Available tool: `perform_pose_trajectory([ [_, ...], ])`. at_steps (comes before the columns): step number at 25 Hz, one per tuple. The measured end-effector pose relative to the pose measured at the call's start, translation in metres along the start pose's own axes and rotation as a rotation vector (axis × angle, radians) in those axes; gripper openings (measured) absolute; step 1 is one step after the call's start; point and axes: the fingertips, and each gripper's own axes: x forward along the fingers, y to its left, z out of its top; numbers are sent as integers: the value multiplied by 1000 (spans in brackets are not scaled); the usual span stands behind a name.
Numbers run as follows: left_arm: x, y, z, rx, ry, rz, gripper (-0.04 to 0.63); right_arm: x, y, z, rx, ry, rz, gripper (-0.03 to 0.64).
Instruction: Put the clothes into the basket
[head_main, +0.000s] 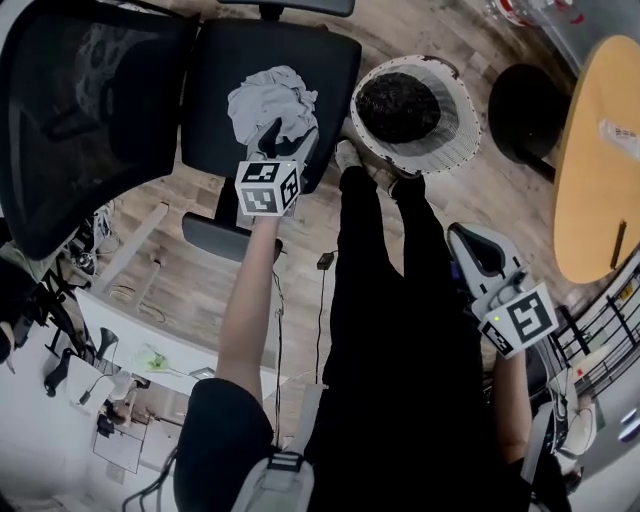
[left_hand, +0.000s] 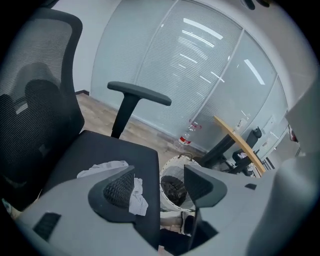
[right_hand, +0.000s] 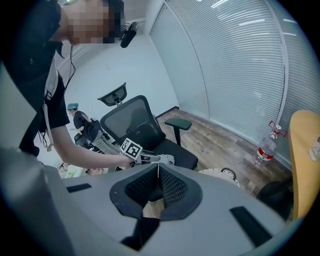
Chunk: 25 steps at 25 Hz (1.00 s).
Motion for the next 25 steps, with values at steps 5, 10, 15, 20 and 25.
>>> perform_pose_trajectory([
  [5,26,25,-22,8,56,75,348,2,-10,-15,41,23,-15,17],
  [10,52,48,-41,0,93,156,383,3,-13,-30,66,51,-22,17],
  [15,68,72,-59,0,129,230,406,6,-11,-38,75,62,-21,17],
  [20,87,88,-78,25,180,267,436,8,-11,-43,80,71,-17,17],
  [25,106,102,-92,33,216,294,443,14,-12,-51,89,87,-10,17],
])
